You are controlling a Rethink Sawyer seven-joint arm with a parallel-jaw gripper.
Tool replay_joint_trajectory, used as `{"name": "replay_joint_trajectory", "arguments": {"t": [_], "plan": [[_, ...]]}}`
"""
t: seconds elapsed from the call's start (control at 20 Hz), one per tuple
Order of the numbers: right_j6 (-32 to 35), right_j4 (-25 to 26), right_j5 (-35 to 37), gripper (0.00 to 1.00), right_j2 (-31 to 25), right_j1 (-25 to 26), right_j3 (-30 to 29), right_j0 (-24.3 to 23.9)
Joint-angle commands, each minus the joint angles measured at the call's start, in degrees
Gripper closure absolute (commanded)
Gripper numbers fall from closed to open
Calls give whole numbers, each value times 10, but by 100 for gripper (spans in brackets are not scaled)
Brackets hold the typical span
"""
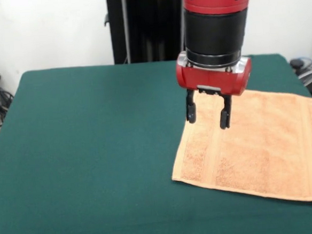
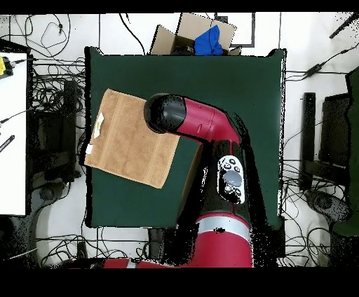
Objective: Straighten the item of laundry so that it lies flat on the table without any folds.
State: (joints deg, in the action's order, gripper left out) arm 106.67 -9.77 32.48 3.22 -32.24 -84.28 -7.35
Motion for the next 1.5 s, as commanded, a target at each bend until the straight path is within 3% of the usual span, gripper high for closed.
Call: {"name": "replay_joint_trajectory", "arguments": {"t": [0.05, 0.75, 1.5], "plan": [[35, 28, 22, 0, -30, 8, -70, -3], [56, 46, 62, 0, 1, 1, -67, 25], [55, 41, -6, 0, -17, 37, -87, 11]]}}
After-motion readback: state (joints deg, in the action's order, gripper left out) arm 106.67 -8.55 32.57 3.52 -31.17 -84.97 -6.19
